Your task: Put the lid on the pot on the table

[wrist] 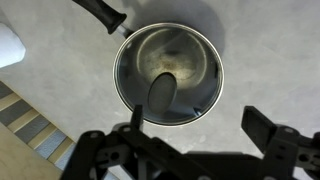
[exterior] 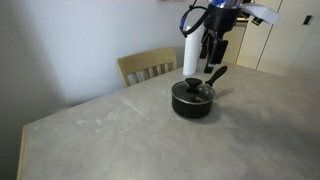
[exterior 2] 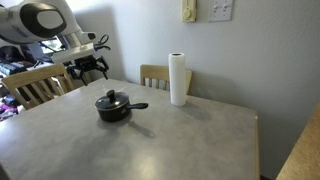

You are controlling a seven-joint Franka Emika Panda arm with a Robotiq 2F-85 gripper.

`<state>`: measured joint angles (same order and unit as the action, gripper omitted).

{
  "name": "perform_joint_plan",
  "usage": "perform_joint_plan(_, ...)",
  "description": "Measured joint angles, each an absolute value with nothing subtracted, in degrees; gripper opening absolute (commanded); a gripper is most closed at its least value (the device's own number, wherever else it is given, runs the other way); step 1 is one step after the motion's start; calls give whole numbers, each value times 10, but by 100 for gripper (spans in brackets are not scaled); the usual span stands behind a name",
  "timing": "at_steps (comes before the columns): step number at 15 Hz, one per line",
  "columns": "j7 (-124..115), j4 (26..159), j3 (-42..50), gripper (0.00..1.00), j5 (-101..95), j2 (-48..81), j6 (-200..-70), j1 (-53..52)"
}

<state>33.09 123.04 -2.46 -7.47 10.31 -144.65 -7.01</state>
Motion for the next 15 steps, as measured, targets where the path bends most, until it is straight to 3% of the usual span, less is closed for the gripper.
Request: perform_joint_plan(15, 421, 1169, -70, 100, 84, 204, -1446, 11)
